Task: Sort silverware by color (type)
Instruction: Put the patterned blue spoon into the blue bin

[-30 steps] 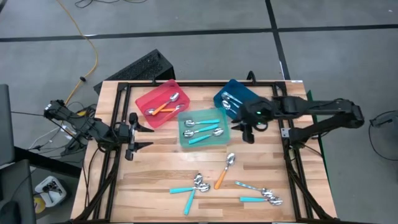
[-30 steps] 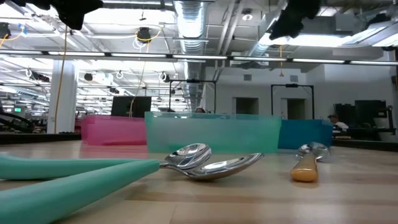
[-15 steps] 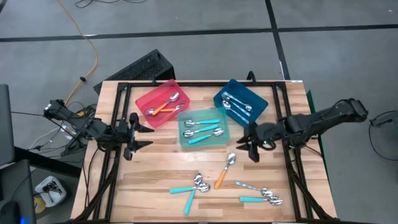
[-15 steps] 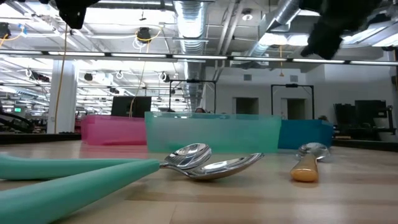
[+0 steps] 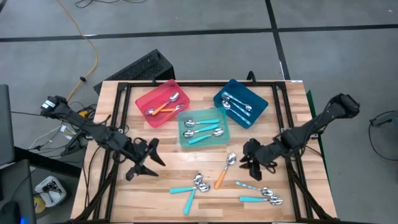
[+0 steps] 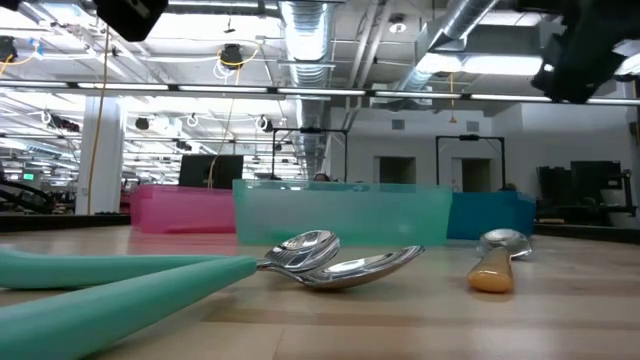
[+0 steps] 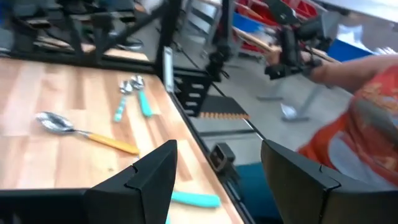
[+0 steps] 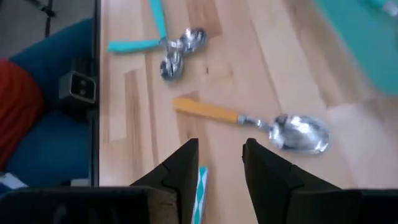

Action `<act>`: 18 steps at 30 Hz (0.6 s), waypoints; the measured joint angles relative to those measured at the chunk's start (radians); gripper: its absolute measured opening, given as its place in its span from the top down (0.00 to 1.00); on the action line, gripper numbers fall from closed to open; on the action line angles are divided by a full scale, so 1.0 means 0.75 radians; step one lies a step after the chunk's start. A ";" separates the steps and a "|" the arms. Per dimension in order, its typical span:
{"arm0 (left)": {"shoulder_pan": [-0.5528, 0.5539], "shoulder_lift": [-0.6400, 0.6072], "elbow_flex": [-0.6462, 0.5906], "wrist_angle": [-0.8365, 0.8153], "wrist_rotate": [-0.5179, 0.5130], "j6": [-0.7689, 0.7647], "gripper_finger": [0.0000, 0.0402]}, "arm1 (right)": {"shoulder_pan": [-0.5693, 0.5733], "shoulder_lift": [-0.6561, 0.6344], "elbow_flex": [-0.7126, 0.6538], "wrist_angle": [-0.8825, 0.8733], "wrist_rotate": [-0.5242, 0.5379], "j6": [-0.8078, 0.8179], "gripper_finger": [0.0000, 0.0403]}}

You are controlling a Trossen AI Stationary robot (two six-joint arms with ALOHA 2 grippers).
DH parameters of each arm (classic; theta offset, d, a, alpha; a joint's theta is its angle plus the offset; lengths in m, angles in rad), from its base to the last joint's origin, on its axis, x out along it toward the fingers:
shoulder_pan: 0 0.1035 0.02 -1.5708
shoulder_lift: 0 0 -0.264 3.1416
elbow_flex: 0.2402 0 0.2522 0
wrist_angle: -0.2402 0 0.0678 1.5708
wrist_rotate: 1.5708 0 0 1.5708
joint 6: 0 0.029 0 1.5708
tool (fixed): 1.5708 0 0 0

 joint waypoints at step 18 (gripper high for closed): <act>-0.003 0.061 0.005 -0.068 -0.053 -0.066 0.46 | 0.332 0.270 -0.001 0.096 0.172 0.459 0.63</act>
